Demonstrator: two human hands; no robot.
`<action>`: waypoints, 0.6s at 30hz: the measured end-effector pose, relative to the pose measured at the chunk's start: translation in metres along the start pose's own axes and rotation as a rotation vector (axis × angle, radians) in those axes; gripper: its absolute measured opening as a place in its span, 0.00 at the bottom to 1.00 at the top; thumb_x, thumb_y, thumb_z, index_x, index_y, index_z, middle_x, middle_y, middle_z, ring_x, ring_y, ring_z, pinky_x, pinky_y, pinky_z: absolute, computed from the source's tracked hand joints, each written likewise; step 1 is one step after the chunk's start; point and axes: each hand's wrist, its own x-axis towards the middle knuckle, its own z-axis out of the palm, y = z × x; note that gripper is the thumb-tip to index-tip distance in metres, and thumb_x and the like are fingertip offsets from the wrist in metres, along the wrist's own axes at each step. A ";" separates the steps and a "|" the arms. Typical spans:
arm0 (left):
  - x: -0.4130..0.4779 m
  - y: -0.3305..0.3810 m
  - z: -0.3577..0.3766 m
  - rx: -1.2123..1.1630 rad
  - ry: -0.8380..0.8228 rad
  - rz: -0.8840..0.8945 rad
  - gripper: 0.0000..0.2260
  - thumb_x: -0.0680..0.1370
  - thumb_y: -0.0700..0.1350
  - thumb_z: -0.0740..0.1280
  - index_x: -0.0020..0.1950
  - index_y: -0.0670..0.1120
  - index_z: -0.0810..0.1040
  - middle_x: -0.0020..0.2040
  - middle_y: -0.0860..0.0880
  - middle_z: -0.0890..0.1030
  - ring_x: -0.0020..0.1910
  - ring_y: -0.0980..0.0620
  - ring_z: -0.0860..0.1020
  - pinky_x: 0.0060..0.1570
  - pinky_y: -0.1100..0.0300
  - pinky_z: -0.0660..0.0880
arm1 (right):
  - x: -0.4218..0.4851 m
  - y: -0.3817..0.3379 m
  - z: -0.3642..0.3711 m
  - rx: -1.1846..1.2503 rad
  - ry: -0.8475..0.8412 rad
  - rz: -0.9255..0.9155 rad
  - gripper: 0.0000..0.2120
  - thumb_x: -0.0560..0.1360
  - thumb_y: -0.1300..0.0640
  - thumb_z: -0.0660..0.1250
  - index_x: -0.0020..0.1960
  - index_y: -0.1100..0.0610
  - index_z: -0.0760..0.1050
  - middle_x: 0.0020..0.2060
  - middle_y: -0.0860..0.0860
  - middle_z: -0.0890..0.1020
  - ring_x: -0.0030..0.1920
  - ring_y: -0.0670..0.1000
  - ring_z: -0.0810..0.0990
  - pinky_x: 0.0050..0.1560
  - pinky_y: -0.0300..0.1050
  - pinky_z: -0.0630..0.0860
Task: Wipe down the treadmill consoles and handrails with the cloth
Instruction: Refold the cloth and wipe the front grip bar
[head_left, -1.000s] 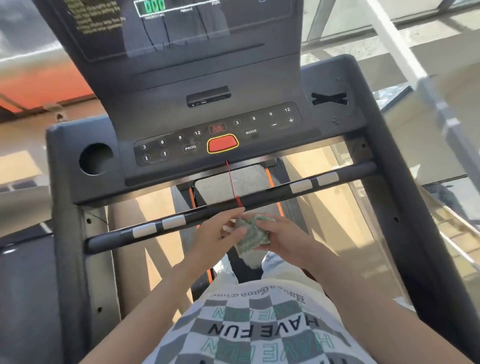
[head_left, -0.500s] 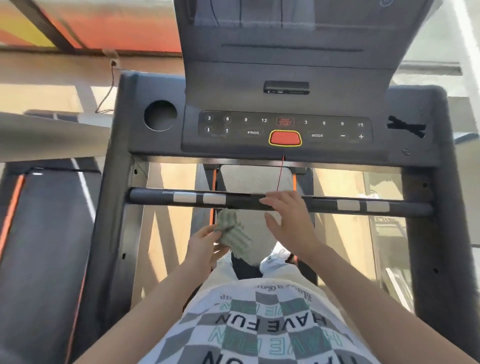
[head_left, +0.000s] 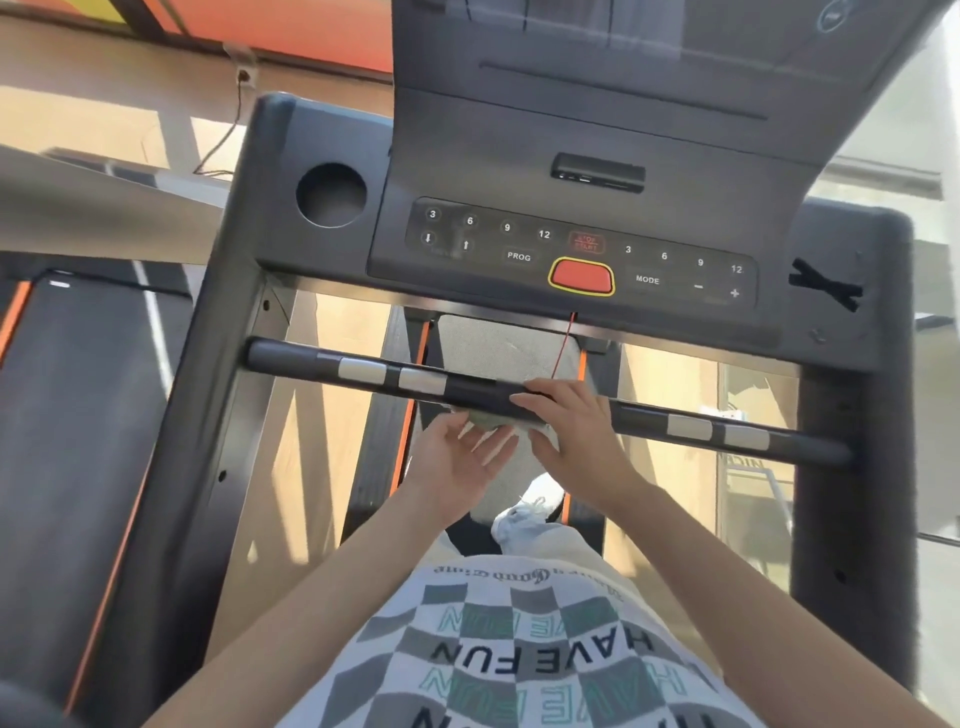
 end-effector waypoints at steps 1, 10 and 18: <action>-0.002 0.000 -0.002 -0.016 -0.027 -0.015 0.16 0.80 0.44 0.63 0.67 0.42 0.77 0.66 0.40 0.79 0.65 0.40 0.80 0.63 0.45 0.77 | 0.000 0.000 0.001 -0.005 0.005 -0.003 0.20 0.75 0.62 0.69 0.66 0.49 0.77 0.64 0.46 0.77 0.64 0.53 0.71 0.61 0.53 0.67; -0.018 0.024 -0.025 -0.216 -0.119 0.066 0.23 0.75 0.57 0.68 0.64 0.45 0.78 0.70 0.41 0.77 0.69 0.35 0.75 0.73 0.38 0.66 | -0.001 0.005 0.003 -0.016 0.004 -0.005 0.22 0.74 0.61 0.70 0.67 0.49 0.77 0.65 0.46 0.76 0.65 0.51 0.69 0.61 0.50 0.62; -0.032 0.075 -0.058 -0.295 -0.021 0.307 0.25 0.77 0.60 0.64 0.70 0.49 0.76 0.67 0.44 0.80 0.64 0.37 0.80 0.65 0.40 0.74 | 0.004 -0.006 0.011 -0.079 0.041 0.021 0.23 0.74 0.59 0.70 0.68 0.51 0.75 0.65 0.47 0.77 0.63 0.55 0.71 0.62 0.55 0.64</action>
